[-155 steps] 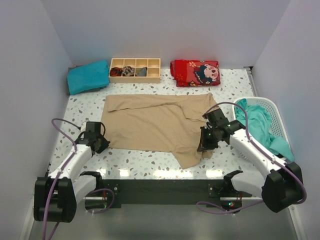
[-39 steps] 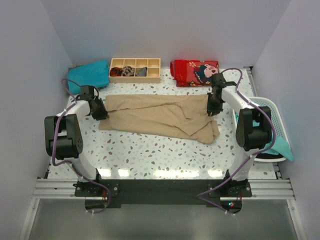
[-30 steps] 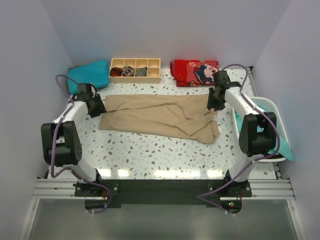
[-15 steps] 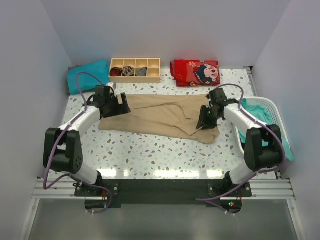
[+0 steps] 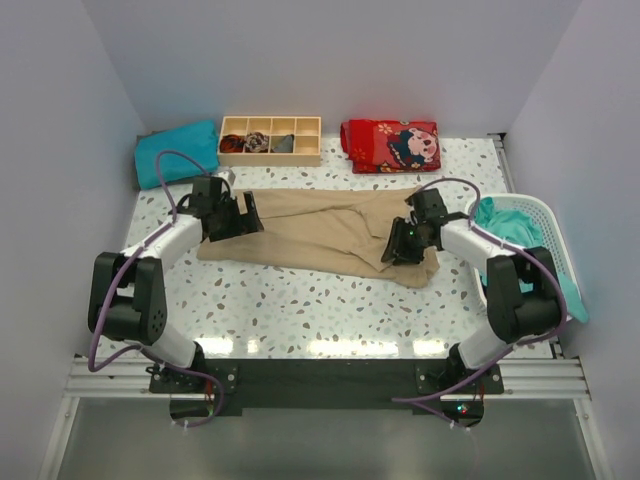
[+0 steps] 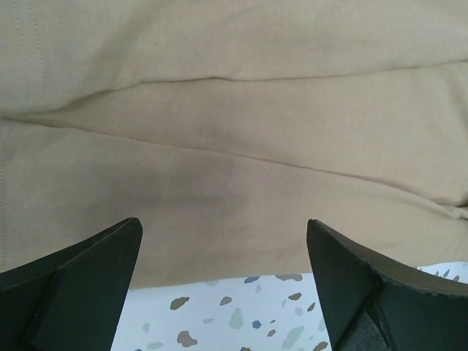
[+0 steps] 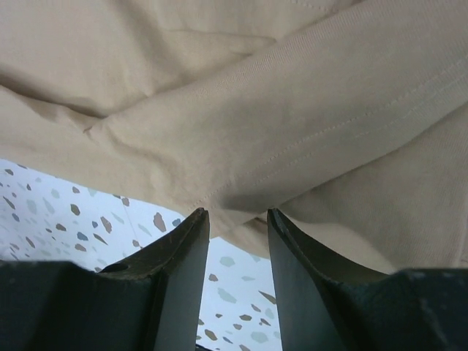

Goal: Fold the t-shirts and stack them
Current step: Fold the other side of the tshirt into a rectangle

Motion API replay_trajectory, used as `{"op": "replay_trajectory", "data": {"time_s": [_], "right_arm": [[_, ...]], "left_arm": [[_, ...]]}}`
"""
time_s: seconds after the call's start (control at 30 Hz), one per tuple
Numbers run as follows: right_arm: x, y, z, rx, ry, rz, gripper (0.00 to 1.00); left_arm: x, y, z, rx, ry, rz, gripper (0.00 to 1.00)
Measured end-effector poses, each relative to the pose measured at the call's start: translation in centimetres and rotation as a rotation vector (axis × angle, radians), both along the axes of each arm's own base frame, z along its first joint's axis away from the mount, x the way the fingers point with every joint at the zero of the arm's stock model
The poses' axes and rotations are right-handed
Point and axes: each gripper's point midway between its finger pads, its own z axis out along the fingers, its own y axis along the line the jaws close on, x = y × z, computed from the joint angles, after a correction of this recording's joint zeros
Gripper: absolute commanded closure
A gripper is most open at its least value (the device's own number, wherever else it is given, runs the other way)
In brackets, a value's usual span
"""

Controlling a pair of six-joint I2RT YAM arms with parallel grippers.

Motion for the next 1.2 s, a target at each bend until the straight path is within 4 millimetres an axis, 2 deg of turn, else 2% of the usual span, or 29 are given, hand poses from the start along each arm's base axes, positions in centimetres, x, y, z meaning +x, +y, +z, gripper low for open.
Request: {"op": "replay_trajectory", "data": {"time_s": [0.1, 0.23, 0.4, 0.47, 0.53, 0.57, 0.63, 0.7, 0.73, 0.77, 0.8, 0.87, 0.9, 1.0, 1.2], "right_arm": [[0.6, 0.2, -0.4, 0.003, -0.013, 0.000, 0.60], [0.4, 0.1, -1.9, -0.007, 0.031, 0.001, 0.60], [0.5, 0.1, -1.7, -0.008, 0.026, 0.001, 0.55], [0.5, 0.1, -1.3, -0.007, 0.018, 0.001, 0.64], [0.7, 0.2, -1.0, -0.006, 0.004, 0.003, 0.85], [0.7, 0.2, -1.0, -0.006, 0.003, 0.003, 0.90], [0.7, 0.3, -1.1, -0.005, 0.003, 0.005, 0.98], [0.7, 0.4, -1.2, -0.006, 0.004, 0.006, 1.00], [0.7, 0.4, -1.3, -0.006, 0.005, 0.006, 0.96], [0.7, 0.5, -1.4, -0.008, 0.009, 0.007, 0.76], [0.6, 0.5, -1.5, -0.010, 0.012, 0.009, 0.68], [0.6, 0.5, -1.6, -0.013, 0.015, 0.010, 0.62], [0.5, 0.6, -1.6, -0.016, 0.015, 0.011, 0.56], [0.3, 0.5, -1.3, -0.029, 0.010, 0.012, 0.54], [0.3, 0.3, 0.6, -0.035, -0.044, 0.003, 0.54]], "left_arm": [[0.0, 0.0, 0.0, 0.000, -0.001, 0.000, 0.00], [0.0, 0.0, 0.0, 0.000, 0.000, 0.000, 0.00], [0.0, 0.0, -0.2, 0.001, 0.006, 0.000, 0.00], [-0.1, 0.0, -0.3, 0.001, 0.008, 0.000, 0.00], [-0.1, 0.0, -0.6, 0.002, 0.015, 0.000, 0.00], [-0.1, 0.0, -0.6, 0.002, 0.017, 0.000, 0.00], [-0.2, 0.0, -0.9, 0.002, 0.024, -0.001, 0.00], [-0.2, 0.0, -1.1, 0.001, 0.030, -0.002, 0.00], [-0.2, 0.0, -1.1, 0.001, 0.031, -0.003, 0.00], [-0.2, 0.0, -1.1, 0.001, 0.031, -0.003, 0.00], [-0.2, 0.0, -1.1, 0.002, 0.031, -0.003, 0.00], [-0.2, 0.0, -1.1, 0.002, 0.032, -0.003, 0.00], [-0.2, 0.0, -1.1, 0.002, 0.031, -0.002, 0.00], [-0.2, 0.0, -1.1, 0.003, 0.031, -0.002, 0.00], [-0.2, 0.0, -1.1, 0.002, 0.032, -0.003, 0.00]]}}
